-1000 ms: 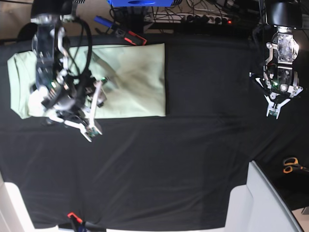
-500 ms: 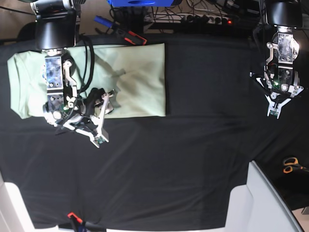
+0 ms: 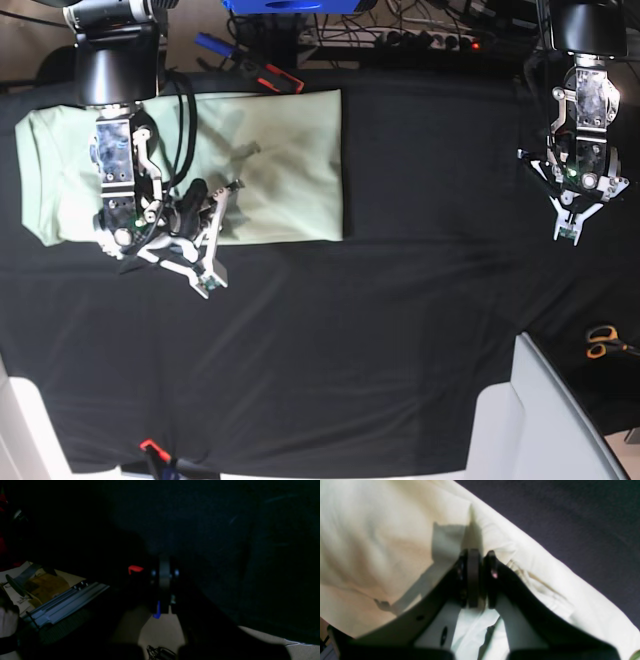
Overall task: Fold the T-shirt properly
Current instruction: 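Slide the right gripper across the shirt to flatten the folded layer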
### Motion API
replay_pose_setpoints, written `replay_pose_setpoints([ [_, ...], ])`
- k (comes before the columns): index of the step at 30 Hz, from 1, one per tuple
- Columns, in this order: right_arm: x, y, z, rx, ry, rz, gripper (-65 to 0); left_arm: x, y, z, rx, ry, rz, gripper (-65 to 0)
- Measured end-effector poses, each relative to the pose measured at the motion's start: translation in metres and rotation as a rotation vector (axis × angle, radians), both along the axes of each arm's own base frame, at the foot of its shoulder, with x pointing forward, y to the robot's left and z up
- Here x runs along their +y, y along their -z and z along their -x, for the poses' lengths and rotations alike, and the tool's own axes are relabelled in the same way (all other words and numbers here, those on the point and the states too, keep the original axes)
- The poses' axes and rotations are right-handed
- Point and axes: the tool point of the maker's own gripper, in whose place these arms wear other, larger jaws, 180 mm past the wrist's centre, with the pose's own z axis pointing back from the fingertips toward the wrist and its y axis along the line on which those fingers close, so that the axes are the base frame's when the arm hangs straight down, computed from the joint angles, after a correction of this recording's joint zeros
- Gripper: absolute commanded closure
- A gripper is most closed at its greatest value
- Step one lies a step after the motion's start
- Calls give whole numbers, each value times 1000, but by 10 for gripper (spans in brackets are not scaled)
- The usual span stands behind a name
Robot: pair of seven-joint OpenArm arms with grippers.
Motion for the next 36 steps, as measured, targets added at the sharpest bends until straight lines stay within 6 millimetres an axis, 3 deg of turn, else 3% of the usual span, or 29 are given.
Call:
replay_pose_setpoints([
  [11, -2, -2, -2, -7, 0, 4, -30, -2, 1, 0, 3, 6, 1, 0],
  [19, -20, -17, -14, -69, 7, 38, -30, -2, 1, 0, 3, 7, 1, 0],
  [30, -28, -15, -10, -52, 21, 52, -39, -2, 1, 0, 3, 7, 1, 0],
  [32, -40, -13, -7, -24, 71, 56, -68, -2, 1, 0, 3, 7, 1, 0],
  [36, -65, -14, -10, -22, 206, 83, -250, -2, 1, 0, 4, 7, 1, 0],
])
